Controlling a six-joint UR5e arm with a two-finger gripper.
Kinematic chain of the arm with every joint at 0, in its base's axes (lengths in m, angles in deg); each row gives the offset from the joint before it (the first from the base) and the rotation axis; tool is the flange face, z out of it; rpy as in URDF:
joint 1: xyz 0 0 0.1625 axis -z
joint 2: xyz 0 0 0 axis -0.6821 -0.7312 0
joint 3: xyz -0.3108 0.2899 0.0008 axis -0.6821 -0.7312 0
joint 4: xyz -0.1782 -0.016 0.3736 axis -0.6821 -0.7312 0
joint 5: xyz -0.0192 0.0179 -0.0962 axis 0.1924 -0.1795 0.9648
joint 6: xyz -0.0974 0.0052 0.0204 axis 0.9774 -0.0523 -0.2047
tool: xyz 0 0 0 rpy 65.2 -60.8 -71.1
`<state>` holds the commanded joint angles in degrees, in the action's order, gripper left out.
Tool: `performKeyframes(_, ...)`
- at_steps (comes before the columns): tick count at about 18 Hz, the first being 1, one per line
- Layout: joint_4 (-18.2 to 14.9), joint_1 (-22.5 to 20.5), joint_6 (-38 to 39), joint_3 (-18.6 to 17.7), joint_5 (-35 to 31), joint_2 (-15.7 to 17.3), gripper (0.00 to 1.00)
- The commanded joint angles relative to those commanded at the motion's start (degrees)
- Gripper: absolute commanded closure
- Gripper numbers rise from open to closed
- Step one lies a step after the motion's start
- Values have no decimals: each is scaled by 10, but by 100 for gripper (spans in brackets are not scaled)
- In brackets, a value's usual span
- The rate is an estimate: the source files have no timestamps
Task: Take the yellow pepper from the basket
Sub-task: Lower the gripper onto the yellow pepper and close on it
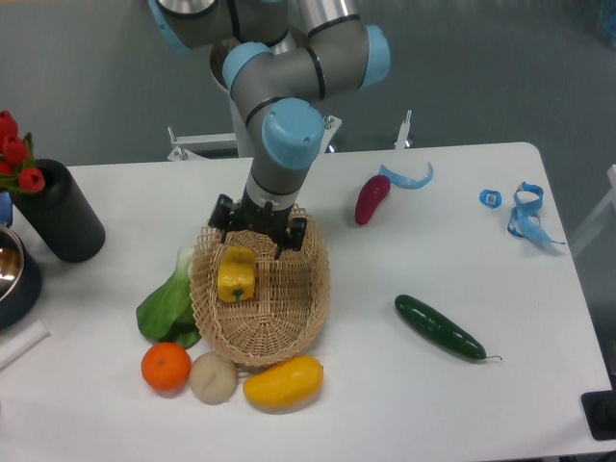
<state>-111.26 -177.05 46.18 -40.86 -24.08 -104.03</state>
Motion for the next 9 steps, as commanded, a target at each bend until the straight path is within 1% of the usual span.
performKeyframes(2, 4, 3, 22, 15, -1, -13, 0)
performKeyframes(5, 4, 2, 24, 15, -1, -15, 0)
performKeyframes(9, 4, 4, 31, 14, -4, -29, 0)
